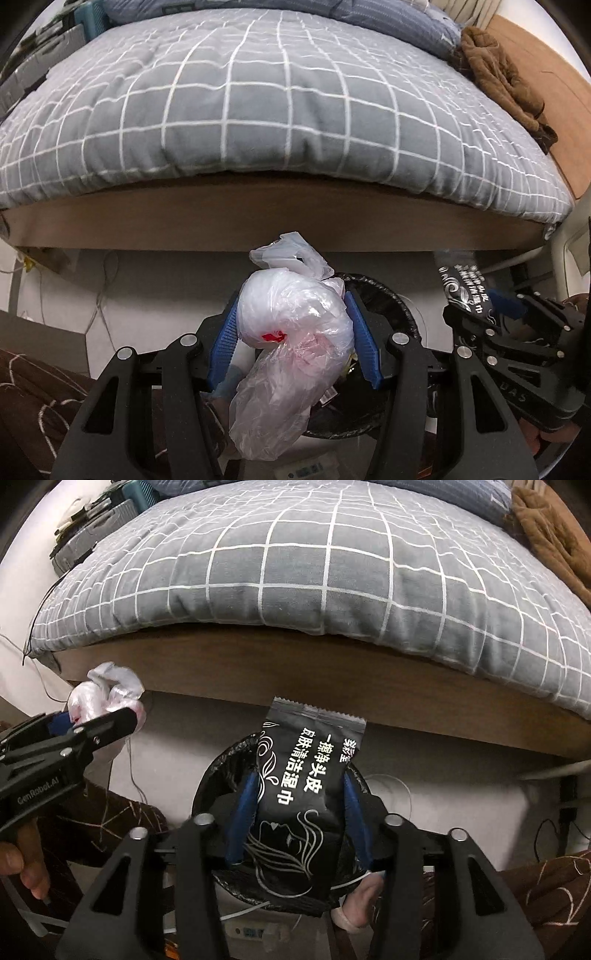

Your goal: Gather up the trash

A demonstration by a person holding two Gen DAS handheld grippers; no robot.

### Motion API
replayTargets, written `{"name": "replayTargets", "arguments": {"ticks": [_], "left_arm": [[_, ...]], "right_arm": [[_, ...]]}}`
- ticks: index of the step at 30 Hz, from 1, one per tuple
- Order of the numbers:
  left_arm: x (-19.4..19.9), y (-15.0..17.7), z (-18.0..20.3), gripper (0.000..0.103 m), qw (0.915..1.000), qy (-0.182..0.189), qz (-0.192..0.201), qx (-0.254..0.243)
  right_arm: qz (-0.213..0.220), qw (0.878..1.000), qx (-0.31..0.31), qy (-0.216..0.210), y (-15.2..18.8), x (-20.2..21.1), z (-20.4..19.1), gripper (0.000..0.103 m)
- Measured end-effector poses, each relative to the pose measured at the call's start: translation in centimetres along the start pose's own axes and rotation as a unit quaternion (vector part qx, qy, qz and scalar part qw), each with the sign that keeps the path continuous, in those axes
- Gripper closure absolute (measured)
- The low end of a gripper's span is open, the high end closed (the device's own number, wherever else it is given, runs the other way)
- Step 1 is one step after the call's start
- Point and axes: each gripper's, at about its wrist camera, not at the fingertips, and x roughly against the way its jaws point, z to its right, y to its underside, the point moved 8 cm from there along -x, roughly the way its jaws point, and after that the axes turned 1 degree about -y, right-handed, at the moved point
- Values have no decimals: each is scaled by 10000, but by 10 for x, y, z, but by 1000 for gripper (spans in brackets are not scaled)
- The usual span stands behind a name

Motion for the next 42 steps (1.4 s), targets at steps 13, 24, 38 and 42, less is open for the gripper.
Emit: {"name": "replayTargets", "arguments": {"ticks": [13, 24, 38, 42], "left_arm": [[-5, -1, 32, 49, 9994, 232, -53, -250], [-8, -1, 81, 49, 9977, 430, -69, -525], [13, -5, 88, 18, 9972, 281, 317, -623], [22, -13, 76, 6, 9974, 144, 462, -534]], "right_arm": [[442, 9982, -262, 302, -3, 28, 36, 12], [782, 9926, -562, 741, 1, 54, 79, 8], [1080, 9881, -707, 842, -3, 78, 93, 8], [1172, 9873, -674, 828, -8, 83, 88, 8]]}}
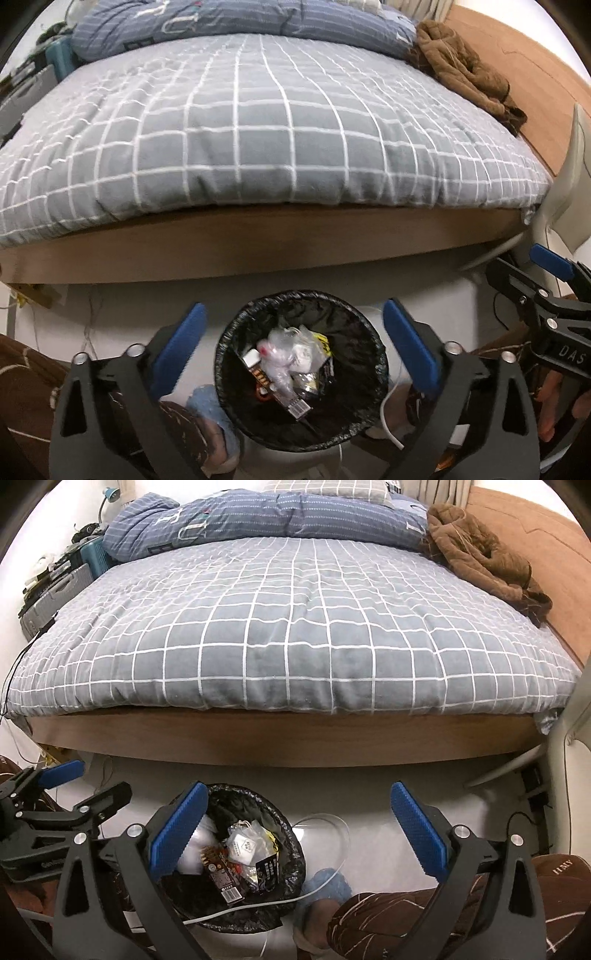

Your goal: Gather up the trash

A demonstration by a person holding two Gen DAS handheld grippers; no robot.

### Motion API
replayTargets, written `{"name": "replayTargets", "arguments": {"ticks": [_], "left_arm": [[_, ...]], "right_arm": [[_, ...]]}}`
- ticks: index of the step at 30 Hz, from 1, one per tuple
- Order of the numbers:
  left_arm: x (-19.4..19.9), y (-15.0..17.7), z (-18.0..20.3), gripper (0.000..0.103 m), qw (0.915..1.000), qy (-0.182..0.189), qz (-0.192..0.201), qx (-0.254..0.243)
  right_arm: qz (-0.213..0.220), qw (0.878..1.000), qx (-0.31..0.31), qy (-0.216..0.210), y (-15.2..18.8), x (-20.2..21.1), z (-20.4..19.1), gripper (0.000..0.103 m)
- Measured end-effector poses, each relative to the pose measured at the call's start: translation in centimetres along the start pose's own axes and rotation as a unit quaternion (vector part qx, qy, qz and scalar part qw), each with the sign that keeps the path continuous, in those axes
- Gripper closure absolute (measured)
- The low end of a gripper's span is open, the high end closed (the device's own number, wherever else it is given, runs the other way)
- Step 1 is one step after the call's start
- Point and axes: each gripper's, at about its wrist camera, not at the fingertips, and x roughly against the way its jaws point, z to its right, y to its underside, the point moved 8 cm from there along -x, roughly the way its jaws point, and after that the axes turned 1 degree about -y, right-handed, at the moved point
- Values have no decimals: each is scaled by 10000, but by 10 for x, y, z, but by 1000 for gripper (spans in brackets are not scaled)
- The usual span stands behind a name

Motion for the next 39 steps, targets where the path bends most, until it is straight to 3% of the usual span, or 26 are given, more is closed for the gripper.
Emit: {"name": "replayTargets", "arguments": {"ticks": [4, 12, 19, 39], "left_arm": [[23, -17, -13, 6, 9994, -191, 282, 36], [91, -48, -15, 6, 9960, -183, 867, 110], [141, -55, -13, 6, 9916, -185, 1276, 66], [166, -46, -16, 6, 9894, -271, 1426, 79]], "right_arm": [[195, 9998, 20, -10, -14, 15, -6, 8], [802, 9968, 58, -14, -45, 77, -20, 8], [1113, 9937, 136, -12, -55, 113, -31, 8], [1300, 9914, 119, -78, -50, 138, -41, 8]]}}
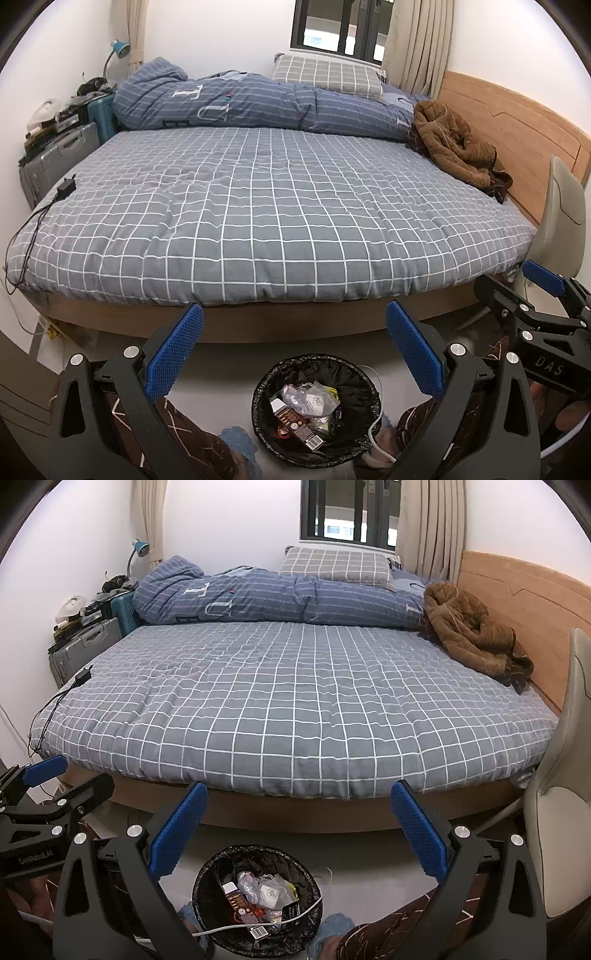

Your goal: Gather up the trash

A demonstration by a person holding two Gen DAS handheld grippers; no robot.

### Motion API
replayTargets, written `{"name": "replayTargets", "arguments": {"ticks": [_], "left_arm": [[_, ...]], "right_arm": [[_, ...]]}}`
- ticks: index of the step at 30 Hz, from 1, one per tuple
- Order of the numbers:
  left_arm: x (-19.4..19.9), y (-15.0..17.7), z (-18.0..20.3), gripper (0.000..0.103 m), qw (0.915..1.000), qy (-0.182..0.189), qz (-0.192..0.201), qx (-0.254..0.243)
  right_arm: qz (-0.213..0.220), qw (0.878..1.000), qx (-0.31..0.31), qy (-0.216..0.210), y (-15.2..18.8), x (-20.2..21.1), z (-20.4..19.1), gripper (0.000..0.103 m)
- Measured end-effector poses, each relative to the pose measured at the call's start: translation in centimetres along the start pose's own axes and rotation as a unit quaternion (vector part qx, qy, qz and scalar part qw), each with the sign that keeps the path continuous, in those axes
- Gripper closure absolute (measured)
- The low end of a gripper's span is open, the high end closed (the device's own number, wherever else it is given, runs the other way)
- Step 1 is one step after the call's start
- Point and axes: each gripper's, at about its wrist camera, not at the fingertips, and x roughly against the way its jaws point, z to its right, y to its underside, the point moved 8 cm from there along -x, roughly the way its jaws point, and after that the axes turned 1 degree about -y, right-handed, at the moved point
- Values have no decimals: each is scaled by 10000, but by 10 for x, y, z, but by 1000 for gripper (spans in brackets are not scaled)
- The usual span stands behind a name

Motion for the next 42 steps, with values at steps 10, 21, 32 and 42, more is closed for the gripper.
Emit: {"name": "replayTargets", "arguments": {"ticks": [10, 21, 32, 42], "left_arm": [[2, 1, 2, 6, 10000, 5, 5, 31], [1, 3, -1, 6, 10000, -14, -30, 61], [-1, 4, 0, 6, 10000, -67, -37, 10], [-2, 4, -2, 6, 10000, -83, -36, -3]], "right_arm": [[-20, 10000, -8, 6, 1, 2, -2, 8], [-49, 10000, 2, 3, 3, 1, -2, 8], [-76, 10000, -2, -6, 5, -3, -4, 8], [-105, 9999, -41, -8, 8, -8, -4, 8]]}}
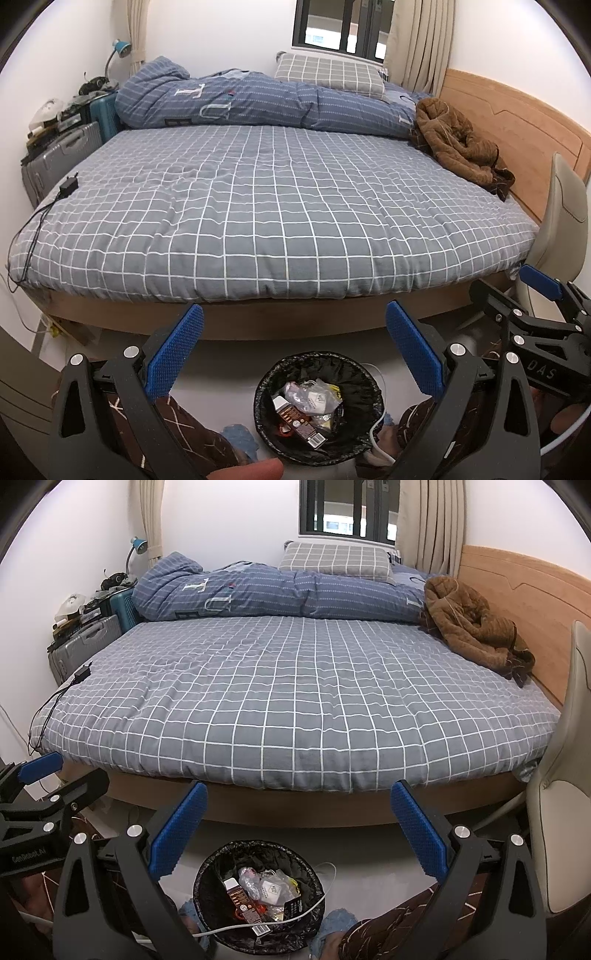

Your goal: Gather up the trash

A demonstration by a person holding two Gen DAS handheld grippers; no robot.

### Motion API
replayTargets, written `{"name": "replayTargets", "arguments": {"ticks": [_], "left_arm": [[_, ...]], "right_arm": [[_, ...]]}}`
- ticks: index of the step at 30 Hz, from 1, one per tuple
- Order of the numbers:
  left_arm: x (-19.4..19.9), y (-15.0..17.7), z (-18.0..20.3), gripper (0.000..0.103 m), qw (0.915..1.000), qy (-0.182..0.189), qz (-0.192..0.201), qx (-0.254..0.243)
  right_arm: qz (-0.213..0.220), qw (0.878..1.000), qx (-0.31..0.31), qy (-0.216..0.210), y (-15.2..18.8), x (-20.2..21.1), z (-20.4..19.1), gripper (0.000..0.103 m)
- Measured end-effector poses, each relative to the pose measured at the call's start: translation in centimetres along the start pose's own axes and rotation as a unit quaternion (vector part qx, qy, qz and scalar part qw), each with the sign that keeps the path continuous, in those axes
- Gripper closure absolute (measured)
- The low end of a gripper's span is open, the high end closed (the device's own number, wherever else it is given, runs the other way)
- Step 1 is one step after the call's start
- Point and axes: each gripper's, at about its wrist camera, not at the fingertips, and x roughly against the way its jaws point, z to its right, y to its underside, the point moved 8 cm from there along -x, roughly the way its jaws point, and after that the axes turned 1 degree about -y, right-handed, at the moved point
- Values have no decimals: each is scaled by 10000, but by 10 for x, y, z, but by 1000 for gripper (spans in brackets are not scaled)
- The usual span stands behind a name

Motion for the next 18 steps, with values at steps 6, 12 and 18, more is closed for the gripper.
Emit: {"name": "replayTargets", "arguments": {"ticks": [6, 12, 18], "left_arm": [[-2, 1, 0, 6, 10000, -69, -7, -50], [-3, 2, 1, 6, 10000, -36, -11, 14], [-3, 2, 0, 6, 10000, -60, 11, 39]], "right_arm": [[-17, 10000, 2, 2, 0, -2, -1, 8], [-26, 10000, 3, 2, 1, -2, -1, 8], [-38, 10000, -5, -1, 3, -4, -2, 8]]}}
